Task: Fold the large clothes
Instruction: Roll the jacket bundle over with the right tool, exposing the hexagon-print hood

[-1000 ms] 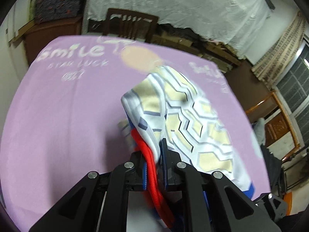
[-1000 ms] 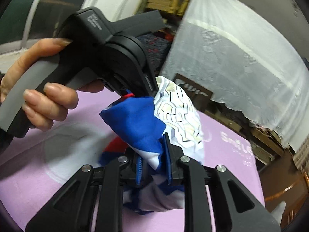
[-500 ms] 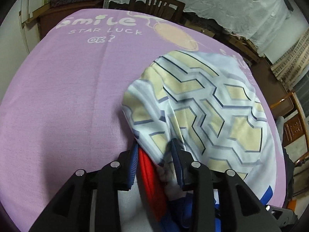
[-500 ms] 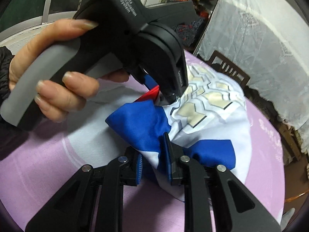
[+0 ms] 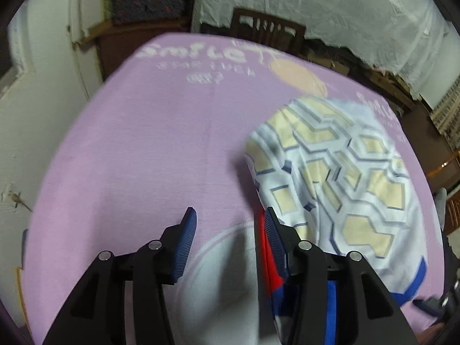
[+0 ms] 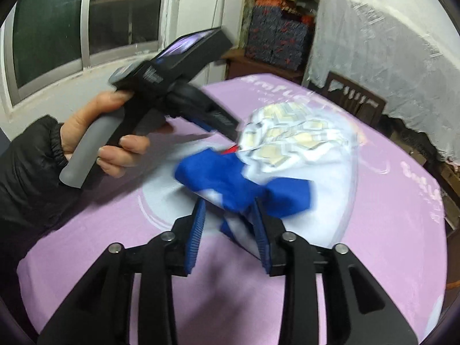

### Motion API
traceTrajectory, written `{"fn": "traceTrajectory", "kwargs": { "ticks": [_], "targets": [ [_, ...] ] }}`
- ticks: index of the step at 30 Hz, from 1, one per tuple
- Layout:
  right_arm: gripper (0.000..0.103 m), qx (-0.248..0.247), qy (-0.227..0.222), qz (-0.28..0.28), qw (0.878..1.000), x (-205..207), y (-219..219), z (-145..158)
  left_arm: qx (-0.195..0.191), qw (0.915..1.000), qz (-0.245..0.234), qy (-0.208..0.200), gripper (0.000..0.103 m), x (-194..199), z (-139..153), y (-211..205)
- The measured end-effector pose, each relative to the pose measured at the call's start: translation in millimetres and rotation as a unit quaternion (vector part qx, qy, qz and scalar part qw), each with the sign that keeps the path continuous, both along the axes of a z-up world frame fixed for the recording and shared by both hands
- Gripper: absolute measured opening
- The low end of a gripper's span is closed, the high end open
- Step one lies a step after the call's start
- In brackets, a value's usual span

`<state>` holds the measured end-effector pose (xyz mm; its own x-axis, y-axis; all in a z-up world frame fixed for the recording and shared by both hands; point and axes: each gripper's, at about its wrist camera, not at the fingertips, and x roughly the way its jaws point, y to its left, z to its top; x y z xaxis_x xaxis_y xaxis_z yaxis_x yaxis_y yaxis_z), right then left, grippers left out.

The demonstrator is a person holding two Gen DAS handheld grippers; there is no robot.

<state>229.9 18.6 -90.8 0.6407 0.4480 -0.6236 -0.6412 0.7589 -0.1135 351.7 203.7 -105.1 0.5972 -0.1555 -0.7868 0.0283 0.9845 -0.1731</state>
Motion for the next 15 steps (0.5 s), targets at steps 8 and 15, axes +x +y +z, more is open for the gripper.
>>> {"fn": "traceTrajectory", "kwargs": {
  "ticks": [8, 15],
  "targets": [
    [0.029, 0.108, 0.049, -0.081, 0.990, 62.0, -50.3, 40.3, 0.022, 0.9963, -0.040, -0.072, 0.049, -17.7, 50.2, -47.2],
    [0.027, 0.138, 0.104, -0.137, 0.975, 151.6, -39.1, 37.2, 0.020, 0.9976, -0.051, -0.041, 0.049, 20.8, 31.4, -80.5]
  ]
}}
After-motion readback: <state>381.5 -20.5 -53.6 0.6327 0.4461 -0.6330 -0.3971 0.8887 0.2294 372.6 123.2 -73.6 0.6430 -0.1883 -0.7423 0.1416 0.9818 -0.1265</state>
